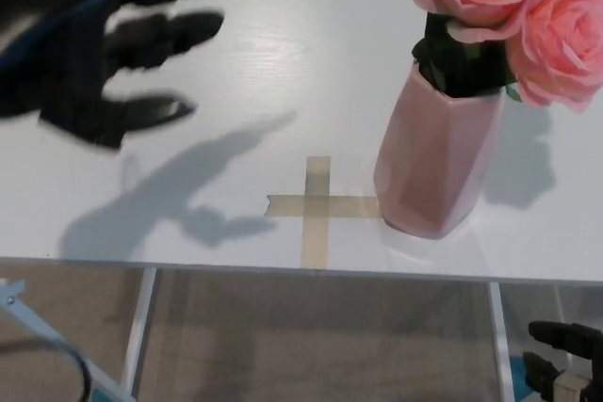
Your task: Use the left hand to pick up the rose and then lift and insert it into the pink vase.
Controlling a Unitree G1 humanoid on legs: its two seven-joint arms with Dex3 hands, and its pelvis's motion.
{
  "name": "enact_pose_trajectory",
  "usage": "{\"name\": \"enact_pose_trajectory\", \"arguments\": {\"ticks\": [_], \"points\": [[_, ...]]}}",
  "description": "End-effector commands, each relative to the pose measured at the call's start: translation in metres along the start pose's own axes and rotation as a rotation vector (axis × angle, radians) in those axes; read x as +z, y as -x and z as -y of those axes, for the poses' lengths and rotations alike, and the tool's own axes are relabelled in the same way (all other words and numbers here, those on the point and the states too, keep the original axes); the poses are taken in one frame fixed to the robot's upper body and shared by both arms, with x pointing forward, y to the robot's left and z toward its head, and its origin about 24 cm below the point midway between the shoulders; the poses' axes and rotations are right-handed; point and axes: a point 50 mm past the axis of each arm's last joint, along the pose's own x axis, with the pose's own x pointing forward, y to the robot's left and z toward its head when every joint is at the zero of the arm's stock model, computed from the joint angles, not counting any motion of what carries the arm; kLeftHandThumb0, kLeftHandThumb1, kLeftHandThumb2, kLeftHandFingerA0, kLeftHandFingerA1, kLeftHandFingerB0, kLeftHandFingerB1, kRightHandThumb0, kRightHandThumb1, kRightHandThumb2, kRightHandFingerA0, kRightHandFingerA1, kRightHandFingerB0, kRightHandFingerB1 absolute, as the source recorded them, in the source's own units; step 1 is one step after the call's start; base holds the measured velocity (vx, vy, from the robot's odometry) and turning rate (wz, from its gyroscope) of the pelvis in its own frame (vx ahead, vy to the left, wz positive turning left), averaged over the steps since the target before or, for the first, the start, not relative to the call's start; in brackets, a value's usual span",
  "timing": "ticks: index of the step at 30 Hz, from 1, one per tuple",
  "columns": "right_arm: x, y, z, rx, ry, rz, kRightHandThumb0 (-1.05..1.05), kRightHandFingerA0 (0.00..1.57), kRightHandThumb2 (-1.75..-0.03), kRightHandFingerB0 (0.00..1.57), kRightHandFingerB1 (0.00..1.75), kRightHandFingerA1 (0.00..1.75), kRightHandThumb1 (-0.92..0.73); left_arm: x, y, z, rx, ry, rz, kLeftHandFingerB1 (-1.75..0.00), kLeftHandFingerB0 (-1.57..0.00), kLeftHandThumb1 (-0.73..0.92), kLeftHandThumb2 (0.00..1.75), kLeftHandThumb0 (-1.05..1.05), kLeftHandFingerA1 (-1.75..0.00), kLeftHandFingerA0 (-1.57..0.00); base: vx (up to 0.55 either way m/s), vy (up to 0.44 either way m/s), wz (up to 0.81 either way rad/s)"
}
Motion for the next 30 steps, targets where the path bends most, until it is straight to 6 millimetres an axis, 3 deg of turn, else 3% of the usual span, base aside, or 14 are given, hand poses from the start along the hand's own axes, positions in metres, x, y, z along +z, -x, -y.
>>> {"name": "enact_pose_trajectory", "arguments": {"ticks": [1, 3, 4, 11, 12, 16, 19, 20, 22, 23, 24, 28, 29, 30], "points": [[-0.036, 0.010, 0.002, -0.001, 0.010, -0.090, -0.27, 0.70, -0.58, 0.59, 0.41, 0.44, -0.63, -0.035, 0.074, 0.035, 0.128, 0.095, 0.090, -0.42, -0.61, 0.43, 0.52, -0.41, -0.49, -0.70, 0.00, 0.000, 0.00], [-0.040, 0.012, 0.003, -0.004, 0.012, -0.101, -0.27, 0.70, -0.58, 0.59, 0.41, 0.44, -0.63, -0.051, 0.098, 0.045, 0.121, 0.184, 0.061, -0.54, -0.50, 0.34, 0.75, -0.39, -0.64, -0.67, 0.00, 0.000, 0.00], [-0.042, 0.013, 0.003, -0.009, 0.010, -0.107, -0.27, 0.70, -0.58, 0.59, 0.41, 0.44, -0.63, -0.058, 0.108, 0.051, 0.116, 0.221, 0.040, -0.43, -0.60, 0.44, 0.53, -0.37, -0.48, -0.67, 0.00, 0.000, 0.00], [-0.060, 0.019, 0.001, -0.029, 0.018, -0.160, -0.27, 0.72, -0.58, 0.61, 0.42, 0.44, -0.62, -0.104, 0.155, 0.079, 0.159, 0.321, -0.128, -0.42, -0.56, 0.53, 0.55, -0.44, -0.46, -0.63, 0.00, 0.000, 0.00], [-0.062, 0.020, 0.001, -0.035, 0.019, -0.168, -0.27, 0.72, -0.58, 0.61, 0.42, 0.44, -0.62, -0.112, 0.162, 0.082, 0.181, 0.336, -0.148, -0.52, -0.43, 0.43, 0.82, -0.46, -0.61, -0.57, 0.00, 0.000, 0.00], [-0.070, 0.023, 0.003, -0.057, 0.036, -0.190, -0.32, 0.73, -0.58, 0.62, 0.41, 0.44, -0.62, -0.143, 0.182, 0.097, 0.234, 0.378, -0.274, -0.54, -0.40, 0.40, 0.77, -0.36, -0.62, -0.53, 0.00, 0.000, 0.00], [-0.072, 0.024, 0.003, -0.058, 0.039, -0.193, -0.29, 0.72, -0.58, 0.61, 0.42, 0.44, -0.61, -0.160, 0.187, 0.104, 0.224, 0.376, -0.358, -0.50, -0.40, 0.47, 0.85, -0.54, -0.60, -0.59, 0.00, 0.000, 0.00], [-0.073, 0.025, 0.003, -0.055, 0.041, -0.192, -0.30, 0.72, -0.59, 0.61, 0.42, 0.45, -0.61, -0.175, 0.189, 0.108, 0.224, 0.363, -0.449, -0.37, -0.44, 0.58, 0.59, -0.59, -0.44, -0.57, 0.00, 0.000, 0.00], [-0.077, 0.027, 0.002, -0.052, 0.040, -0.198, -0.29, 0.72, -0.58, 0.61, 0.42, 0.44, -0.62, -0.195, 0.193, 0.113, 0.239, 0.327, -0.579, -0.35, -0.38, 0.61, 0.60, -0.64, -0.41, -0.52, 0.00, 0.000, 0.00], [-0.079, 0.028, 0.003, -0.053, 0.037, -0.206, -0.29, 0.72, -0.58, 0.61, 0.41, 0.44, -0.61, -0.216, 0.191, 0.120, 0.282, 0.265, -0.736, -0.41, -0.25, 0.57, 0.83, -0.71, -0.46, -0.33, 0.00, 0.000, 0.00], [-0.081, 0.029, 0.002, -0.052, 0.038, -0.210, -0.29, 0.72, -0.58, 0.62, 0.41, 0.44, -0.62, -0.222, 0.191, 0.123, 0.285, 0.250, -0.775, -0.40, -0.21, 0.58, 0.84, -0.72, -0.44, -0.28, 0.00, 0.000, 0.00], [-0.084, 0.030, 0.002, -0.049, 0.040, -0.213, -0.29, 0.72, -0.58, 0.62, 0.41, 0.44, -0.62, -0.229, 0.192, 0.127, 0.284, 0.230, -0.808, -0.40, -0.21, 0.58, 0.84, -0.72, -0.44, -0.28, 0.00, 0.000, 0.00], [-0.088, 0.032, 0.003, -0.048, 0.038, -0.228, -0.30, 0.72, -0.58, 0.61, 0.41, 0.44, -0.62, -0.255, 0.182, 0.134, 0.240, 0.195, -0.918, -0.46, 0.00, 0.40, 0.99, -0.37, -0.47, 0.00, 0.00, 0.000, 0.00], [-0.090, 0.033, 0.004, -0.050, 0.036, -0.233, -0.30, 0.72, -0.58, 0.61, 0.41, 0.45, -0.62, -0.267, 0.177, 0.135, 0.225, 0.177, -0.969, -0.46, 0.00, 0.40, 0.98, -0.37, -0.48, 0.00, 0.00, 0.000, 0.00]]}}
